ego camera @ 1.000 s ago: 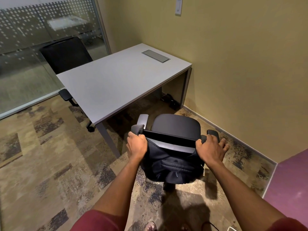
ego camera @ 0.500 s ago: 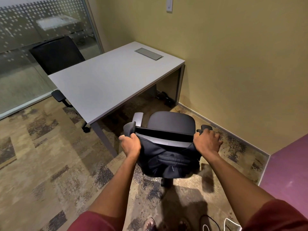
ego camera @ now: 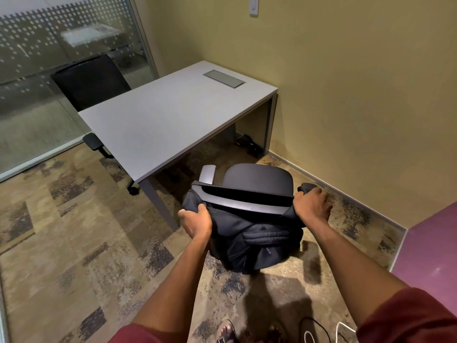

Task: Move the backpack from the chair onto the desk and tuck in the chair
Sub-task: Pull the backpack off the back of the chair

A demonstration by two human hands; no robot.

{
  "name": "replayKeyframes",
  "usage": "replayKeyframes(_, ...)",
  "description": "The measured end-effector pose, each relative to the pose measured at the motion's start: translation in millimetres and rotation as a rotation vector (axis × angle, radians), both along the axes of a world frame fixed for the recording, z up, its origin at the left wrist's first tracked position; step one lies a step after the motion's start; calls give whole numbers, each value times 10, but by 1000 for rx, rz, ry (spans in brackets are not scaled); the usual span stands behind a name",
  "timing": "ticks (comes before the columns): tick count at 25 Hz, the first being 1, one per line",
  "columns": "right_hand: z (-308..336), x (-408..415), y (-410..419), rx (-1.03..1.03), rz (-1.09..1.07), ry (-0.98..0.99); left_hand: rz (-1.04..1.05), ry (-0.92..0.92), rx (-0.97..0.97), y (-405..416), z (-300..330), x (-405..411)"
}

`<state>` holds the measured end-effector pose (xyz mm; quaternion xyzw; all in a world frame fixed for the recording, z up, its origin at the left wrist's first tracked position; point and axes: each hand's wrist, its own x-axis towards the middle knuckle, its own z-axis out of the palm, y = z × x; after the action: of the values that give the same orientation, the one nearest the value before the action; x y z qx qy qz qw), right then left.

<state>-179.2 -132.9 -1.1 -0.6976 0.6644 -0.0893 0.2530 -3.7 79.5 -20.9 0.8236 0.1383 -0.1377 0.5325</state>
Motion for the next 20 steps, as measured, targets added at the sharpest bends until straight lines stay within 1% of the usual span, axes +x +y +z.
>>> replayKeyframes(4,33,-56,-34,5,-63,-76,1,29,-6,30,-59,-155)
replayKeyframes(7,38,-160,-2,-6,-101,-124,-40,35,20,2,-87,-284)
replayKeyframes(16,31,-675,37,-97,-43,-94,-217,49,43,-251,-201,-674)
replayKeyframes(20,86,-844,45,-147,-44,-109,-299,26,-12,-417,-211,-724)
